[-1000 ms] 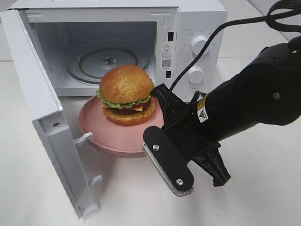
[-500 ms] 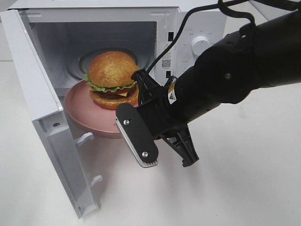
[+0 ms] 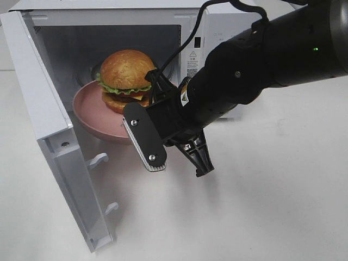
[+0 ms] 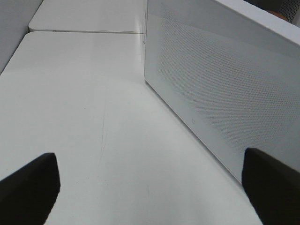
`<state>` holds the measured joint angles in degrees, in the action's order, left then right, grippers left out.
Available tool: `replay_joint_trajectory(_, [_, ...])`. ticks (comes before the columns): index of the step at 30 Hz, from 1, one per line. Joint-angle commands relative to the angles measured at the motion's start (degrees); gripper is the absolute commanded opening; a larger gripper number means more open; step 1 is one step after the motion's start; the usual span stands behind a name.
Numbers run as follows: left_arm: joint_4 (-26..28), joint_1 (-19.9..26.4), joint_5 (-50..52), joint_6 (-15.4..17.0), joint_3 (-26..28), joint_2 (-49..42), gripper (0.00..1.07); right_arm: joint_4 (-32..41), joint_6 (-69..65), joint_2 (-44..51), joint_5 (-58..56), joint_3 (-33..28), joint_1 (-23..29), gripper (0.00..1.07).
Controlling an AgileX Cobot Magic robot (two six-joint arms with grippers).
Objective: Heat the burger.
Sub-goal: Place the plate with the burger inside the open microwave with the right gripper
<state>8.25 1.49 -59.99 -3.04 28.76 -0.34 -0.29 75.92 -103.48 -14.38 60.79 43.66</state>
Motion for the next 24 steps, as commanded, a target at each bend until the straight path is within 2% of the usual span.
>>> replay_joint_trajectory(1, [0.2, 0.2, 0.6, -0.1, -0.1, -1.4, 0.98, -0.8, -0.6, 0.1, 2.9, 2.1, -0.2, 0.0])
replay_joint_trajectory(9, [0.2, 0.2, 0.6, -0.1, -0.1, -1.4, 0.98, -6.8, -5.2, -1.8, 1.3, 6.9, -0.2, 0.0])
replay_joint_trajectory(24, [0.2, 0.2, 0.6, -0.1, -0.1, -1.4, 0.98, -11.0, -11.2, -7.1, -1.7, 13.8, -0.2, 0.0])
